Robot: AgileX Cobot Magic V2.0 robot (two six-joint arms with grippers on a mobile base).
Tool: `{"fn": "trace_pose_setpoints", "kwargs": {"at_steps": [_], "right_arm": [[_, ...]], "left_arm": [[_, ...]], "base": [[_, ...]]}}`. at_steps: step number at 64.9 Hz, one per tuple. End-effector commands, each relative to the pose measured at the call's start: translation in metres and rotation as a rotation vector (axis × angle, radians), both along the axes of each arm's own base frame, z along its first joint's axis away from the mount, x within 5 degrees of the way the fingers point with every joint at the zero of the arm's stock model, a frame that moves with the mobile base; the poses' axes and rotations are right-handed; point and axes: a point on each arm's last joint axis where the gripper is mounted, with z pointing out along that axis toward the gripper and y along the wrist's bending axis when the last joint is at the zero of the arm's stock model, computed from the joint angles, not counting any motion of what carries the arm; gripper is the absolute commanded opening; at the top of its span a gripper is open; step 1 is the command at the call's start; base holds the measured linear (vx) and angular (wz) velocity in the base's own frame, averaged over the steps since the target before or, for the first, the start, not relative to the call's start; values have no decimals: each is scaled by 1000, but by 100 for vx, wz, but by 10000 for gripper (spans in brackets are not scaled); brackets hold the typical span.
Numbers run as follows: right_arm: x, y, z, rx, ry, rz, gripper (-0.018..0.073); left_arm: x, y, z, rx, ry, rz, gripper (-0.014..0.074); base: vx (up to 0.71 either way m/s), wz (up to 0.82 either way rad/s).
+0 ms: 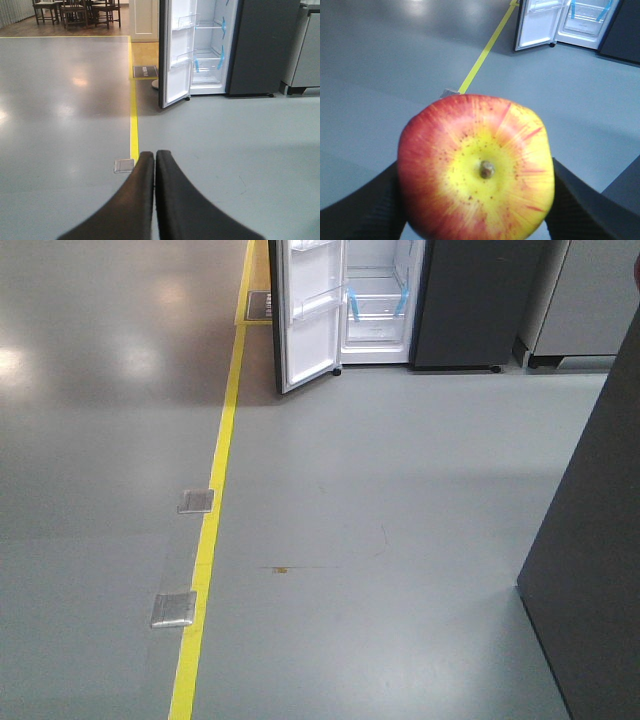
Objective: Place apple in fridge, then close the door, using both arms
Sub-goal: 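Drive toward the open refrigerator carrying the apple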
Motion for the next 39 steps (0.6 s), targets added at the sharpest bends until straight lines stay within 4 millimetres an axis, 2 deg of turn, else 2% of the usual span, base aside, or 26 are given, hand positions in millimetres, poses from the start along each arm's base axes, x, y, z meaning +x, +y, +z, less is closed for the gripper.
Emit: {"fn": "trace_pose_setpoints", "kwargs": {"at_steps": [1, 39], "right_arm": [[-6, 2, 16, 22, -107, -6, -8], [-6, 2, 16, 22, -107, -6, -8]], "left_arm": [[1, -1, -2, -10, -58, -7, -6], [1, -1, -2, -10, -58, -7, -6]], "base": [[27, -2], [26, 0]]}}
